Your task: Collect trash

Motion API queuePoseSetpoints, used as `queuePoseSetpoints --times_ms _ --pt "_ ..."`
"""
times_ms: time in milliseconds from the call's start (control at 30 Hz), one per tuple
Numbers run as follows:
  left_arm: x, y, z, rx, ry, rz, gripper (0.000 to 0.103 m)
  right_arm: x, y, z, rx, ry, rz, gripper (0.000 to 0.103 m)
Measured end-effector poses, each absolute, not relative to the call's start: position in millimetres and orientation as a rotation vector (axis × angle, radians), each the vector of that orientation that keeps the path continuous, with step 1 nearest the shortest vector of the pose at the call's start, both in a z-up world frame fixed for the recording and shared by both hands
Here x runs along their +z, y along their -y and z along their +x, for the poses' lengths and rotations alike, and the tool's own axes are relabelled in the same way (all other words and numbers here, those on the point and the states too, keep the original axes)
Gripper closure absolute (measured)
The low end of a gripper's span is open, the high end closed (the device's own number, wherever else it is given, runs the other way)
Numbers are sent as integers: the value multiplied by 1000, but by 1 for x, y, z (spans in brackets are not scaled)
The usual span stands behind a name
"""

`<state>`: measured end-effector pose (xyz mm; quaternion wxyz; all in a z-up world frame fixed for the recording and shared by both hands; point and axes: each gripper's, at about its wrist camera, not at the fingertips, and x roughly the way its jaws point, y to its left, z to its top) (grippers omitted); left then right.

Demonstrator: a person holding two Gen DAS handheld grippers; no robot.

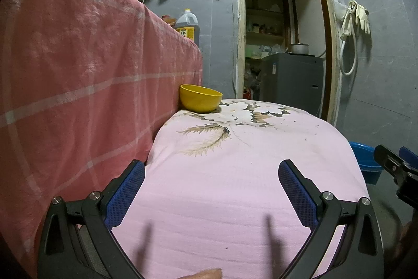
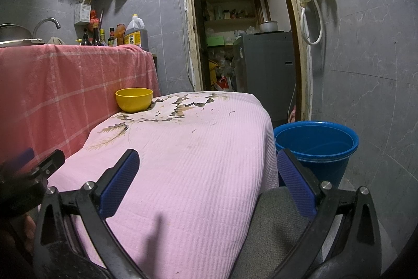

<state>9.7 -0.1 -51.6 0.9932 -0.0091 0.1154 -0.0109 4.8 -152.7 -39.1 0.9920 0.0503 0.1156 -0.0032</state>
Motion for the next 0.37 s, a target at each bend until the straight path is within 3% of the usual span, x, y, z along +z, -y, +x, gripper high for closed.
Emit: queuePoseSetpoints --times_ms 367 --pt "-51 -2 13 -19 -233 -7 3 -39 152 4 -7 -233 102 0"
